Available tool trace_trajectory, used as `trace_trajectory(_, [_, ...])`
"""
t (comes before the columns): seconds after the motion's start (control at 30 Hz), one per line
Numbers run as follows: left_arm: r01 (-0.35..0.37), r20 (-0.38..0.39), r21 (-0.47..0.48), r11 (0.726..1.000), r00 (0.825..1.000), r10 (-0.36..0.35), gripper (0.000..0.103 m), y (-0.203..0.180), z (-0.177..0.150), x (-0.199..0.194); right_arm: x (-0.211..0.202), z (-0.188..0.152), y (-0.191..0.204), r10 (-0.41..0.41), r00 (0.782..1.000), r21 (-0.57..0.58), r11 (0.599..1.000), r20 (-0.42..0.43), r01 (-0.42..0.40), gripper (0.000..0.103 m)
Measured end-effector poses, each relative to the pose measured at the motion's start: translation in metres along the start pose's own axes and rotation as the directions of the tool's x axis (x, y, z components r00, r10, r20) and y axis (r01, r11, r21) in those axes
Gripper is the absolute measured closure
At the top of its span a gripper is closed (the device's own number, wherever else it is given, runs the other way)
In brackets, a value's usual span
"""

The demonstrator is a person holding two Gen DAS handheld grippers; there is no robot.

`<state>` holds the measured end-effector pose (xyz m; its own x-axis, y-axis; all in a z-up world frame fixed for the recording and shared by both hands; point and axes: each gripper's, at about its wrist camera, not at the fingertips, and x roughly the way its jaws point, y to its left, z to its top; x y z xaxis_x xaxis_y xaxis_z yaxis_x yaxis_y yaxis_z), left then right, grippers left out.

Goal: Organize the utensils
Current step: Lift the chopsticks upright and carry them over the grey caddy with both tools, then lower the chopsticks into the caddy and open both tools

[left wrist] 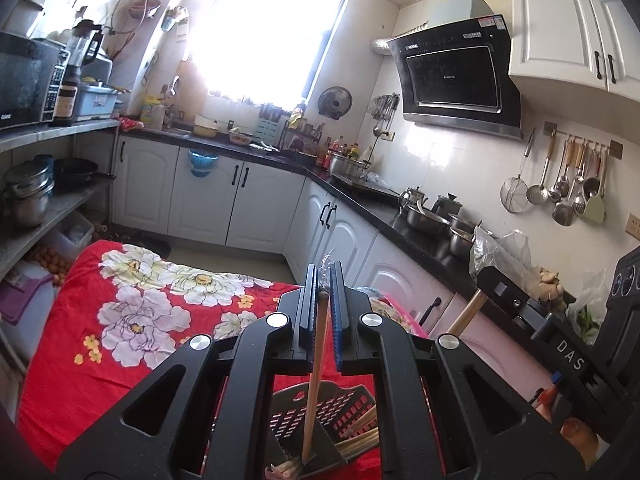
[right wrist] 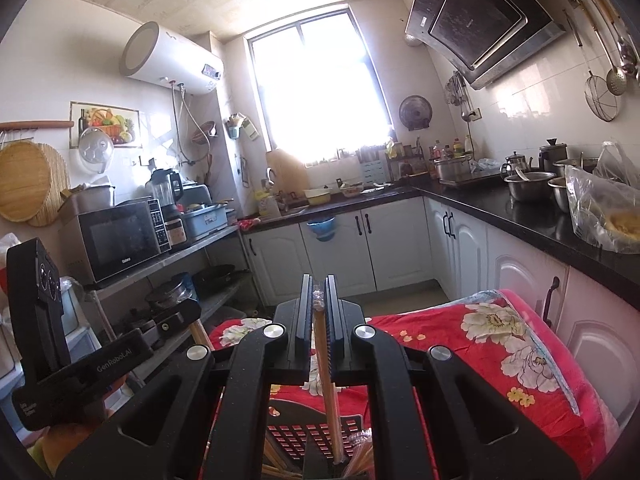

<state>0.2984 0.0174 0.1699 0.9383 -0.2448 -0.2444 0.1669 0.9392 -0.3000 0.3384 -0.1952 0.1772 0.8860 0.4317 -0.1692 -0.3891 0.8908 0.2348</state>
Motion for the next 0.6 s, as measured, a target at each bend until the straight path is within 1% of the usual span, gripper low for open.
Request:
trace_trajectory(0.13, [-0.009, 0.007, 0.039, 0.999, 1.0, 0.009, 0.1, -0.007, -0.01, 0.004, -0.001, -0.008, 0.0, -0.013, 1.0, -0.005, 1.0, 0.003, 0.013, 0.097])
trace_trajectory(0.27, [0.013, -0.002, 0.059, 0.998, 1.0, -0.013, 0.1, -0.011, -0.02, 0.008, -0.002, -0.019, -0.004, -0.032, 0.999, -0.001, 0.999, 0.005, 0.032, 0.097])
trace_trajectory(0.37, [0.02, 0.005, 0.083, 0.996, 1.0, -0.02, 0.1, -0.014, -0.026, 0.008, -0.003, -0.026, -0.008, -0.046, 0.999, 0.007, 0.999, -0.003, 0.046, 0.097])
trace_trajectory(0.47, [0.024, 0.007, 0.114, 0.993, 1.0, -0.025, 0.1, -0.018, -0.032, 0.009, -0.003, -0.034, -0.012, -0.049, 0.998, 0.014, 0.999, -0.027, 0.05, 0.097])
trace_trajectory(0.6, [0.037, -0.009, 0.114, 0.993, 0.999, -0.036, 0.1, -0.021, -0.039, 0.011, -0.004, -0.04, -0.014, -0.046, 0.997, 0.022, 0.999, -0.058, 0.047, 0.097])
